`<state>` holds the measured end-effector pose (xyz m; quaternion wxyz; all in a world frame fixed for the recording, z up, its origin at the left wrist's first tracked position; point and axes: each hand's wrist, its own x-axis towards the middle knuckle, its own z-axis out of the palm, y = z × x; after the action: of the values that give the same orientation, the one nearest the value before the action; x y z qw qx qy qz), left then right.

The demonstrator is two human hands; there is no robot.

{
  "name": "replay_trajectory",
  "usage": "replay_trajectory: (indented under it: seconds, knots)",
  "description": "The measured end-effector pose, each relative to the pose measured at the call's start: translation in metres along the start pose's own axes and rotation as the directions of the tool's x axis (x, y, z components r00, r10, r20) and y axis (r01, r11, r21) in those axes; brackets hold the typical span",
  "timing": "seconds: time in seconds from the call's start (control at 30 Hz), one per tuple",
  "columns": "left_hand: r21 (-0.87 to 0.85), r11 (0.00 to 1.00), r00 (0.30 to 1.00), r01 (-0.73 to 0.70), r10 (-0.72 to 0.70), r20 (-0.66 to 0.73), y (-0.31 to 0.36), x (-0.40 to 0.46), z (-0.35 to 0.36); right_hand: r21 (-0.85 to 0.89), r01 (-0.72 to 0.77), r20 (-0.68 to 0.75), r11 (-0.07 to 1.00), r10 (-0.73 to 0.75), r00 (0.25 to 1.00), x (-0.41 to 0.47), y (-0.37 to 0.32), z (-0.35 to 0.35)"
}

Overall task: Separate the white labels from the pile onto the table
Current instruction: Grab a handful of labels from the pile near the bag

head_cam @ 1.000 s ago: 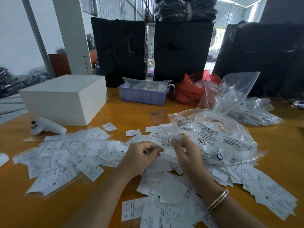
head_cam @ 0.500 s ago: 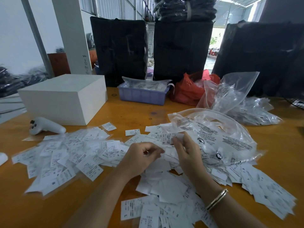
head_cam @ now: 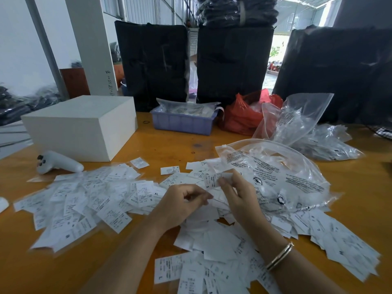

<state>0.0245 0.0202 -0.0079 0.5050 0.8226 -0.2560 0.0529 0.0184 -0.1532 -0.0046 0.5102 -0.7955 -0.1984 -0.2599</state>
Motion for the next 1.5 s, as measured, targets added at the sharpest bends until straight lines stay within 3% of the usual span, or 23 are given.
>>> replay_trajectory:
  seconds: [0.23,0.37,0.53,0.7,0.9,0.97,1.03,1.1,1.17,1.27,1.37,1.43,1.5]
  knots:
    - [-0.059,0.998,0.999,0.007,-0.009,-0.037,0.000,0.000,0.000,-0.142,0.137,0.145,0.980,-0.116,0.983,-0.001,0.004,-0.006]
    - [-0.072,0.997,1.000,0.005,-0.006,-0.024,-0.001,0.000,0.001,-0.254,0.151,0.195,0.955,-0.102,0.976,-0.002,0.004,-0.003]
    - [-0.074,0.997,0.983,0.028,-0.041,-0.177,-0.003,0.003,-0.002,-0.141,-0.045,-0.027,0.989,0.042,0.999,-0.001,0.001,0.001]
    - [-0.065,0.998,0.981,0.018,-0.030,-0.190,-0.003,0.003,-0.002,-0.038,-0.117,0.133,0.992,0.121,0.984,-0.003,-0.006,0.007]
    - [0.026,0.998,0.981,0.052,-0.046,-0.187,-0.003,0.002,-0.003,0.065,-0.435,0.333,0.898,0.392,0.858,0.002,-0.014,0.006]
    - [0.045,0.996,0.963,0.080,-0.066,-0.260,-0.003,0.004,-0.006,0.043,-0.368,0.209,0.929,0.352,0.912,0.012,-0.018,-0.003]
    - [0.110,0.986,0.920,0.123,-0.072,-0.386,-0.005,0.006,-0.010,0.013,-0.229,-0.104,0.973,0.229,0.968,0.026,-0.019,-0.020]
    - [0.177,0.967,0.841,0.184,-0.062,-0.537,-0.007,0.007,-0.015,-0.145,-0.106,-0.342,0.984,0.051,0.938,0.040,-0.015,-0.040]
    - [0.222,0.937,0.765,0.269,-0.068,-0.641,-0.009,0.007,-0.020,-0.253,-0.131,-0.408,0.958,0.016,0.913,0.052,-0.001,-0.056]
    - [0.269,0.881,0.702,0.388,-0.094,-0.706,-0.015,0.007,-0.027,-0.500,-0.333,-0.301,0.800,0.200,0.932,0.063,0.024,-0.071]
    - [0.372,0.777,0.688,0.507,-0.105,-0.718,-0.020,0.005,-0.032,-0.729,-0.399,-0.075,0.556,0.514,0.855,0.064,0.046,-0.077]
    - [0.459,0.683,0.700,0.568,-0.108,-0.706,-0.024,0.003,-0.033,-0.758,-0.399,-0.022,0.516,0.591,0.806,0.060,0.053,-0.075]
    - [0.495,0.626,0.699,0.602,-0.113,-0.706,-0.026,0.002,-0.034,-0.756,-0.416,-0.051,0.506,0.587,0.808,0.057,0.053,-0.073]
